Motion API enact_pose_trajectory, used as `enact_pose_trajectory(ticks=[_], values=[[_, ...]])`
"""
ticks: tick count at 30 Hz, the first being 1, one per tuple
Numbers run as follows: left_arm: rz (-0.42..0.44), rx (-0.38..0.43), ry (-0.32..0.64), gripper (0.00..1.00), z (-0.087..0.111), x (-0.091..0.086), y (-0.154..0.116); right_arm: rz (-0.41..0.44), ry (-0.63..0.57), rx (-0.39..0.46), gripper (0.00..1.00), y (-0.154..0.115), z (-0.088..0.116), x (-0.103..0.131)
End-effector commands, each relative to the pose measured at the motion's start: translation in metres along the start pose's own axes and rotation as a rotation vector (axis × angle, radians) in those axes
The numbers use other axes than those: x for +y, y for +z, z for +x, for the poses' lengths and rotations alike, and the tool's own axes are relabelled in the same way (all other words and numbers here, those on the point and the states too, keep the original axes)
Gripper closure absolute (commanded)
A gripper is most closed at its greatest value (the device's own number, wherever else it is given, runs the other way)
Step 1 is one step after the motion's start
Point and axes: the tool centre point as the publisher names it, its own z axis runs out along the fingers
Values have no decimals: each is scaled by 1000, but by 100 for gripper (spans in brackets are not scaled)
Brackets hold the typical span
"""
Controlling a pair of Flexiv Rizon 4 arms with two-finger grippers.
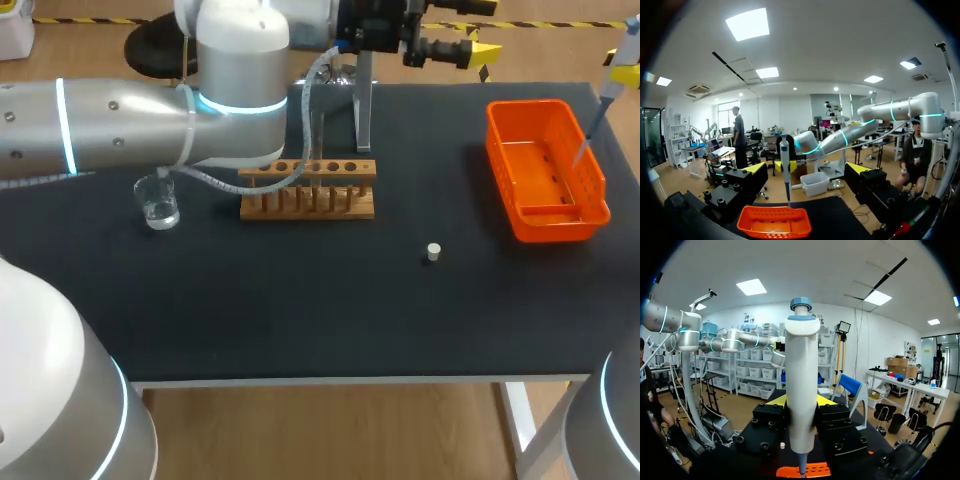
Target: Invert the test tube, pick up the pipette, mount the tip to pipette, aspirate from beaker and dispense into the tube, eject the tip, return the pipette, and cap with the stopper.
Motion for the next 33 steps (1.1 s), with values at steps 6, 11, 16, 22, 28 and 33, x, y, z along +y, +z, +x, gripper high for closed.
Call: enact_pose_trajectory(ticks=[6,11,16,22,28,33], values=[[4,98,7,0,-15,-1,36,2,0,-1,100,0,1,1],[4,98,7,100,-15,-1,36,2,0,-1,100,0,1,1],[4,98,7,100,-15,-1,36,2,0,-1,100,0,1,1],[4,98,7,100,-15,-1,36,2,0,-1,100,0,1,1],[4,96,0,100,-19,-2,42,2,0,-1,100,0,1,1],[1,81,-6,100,-33,-7,69,2,0,-1,100,0,1,1]])
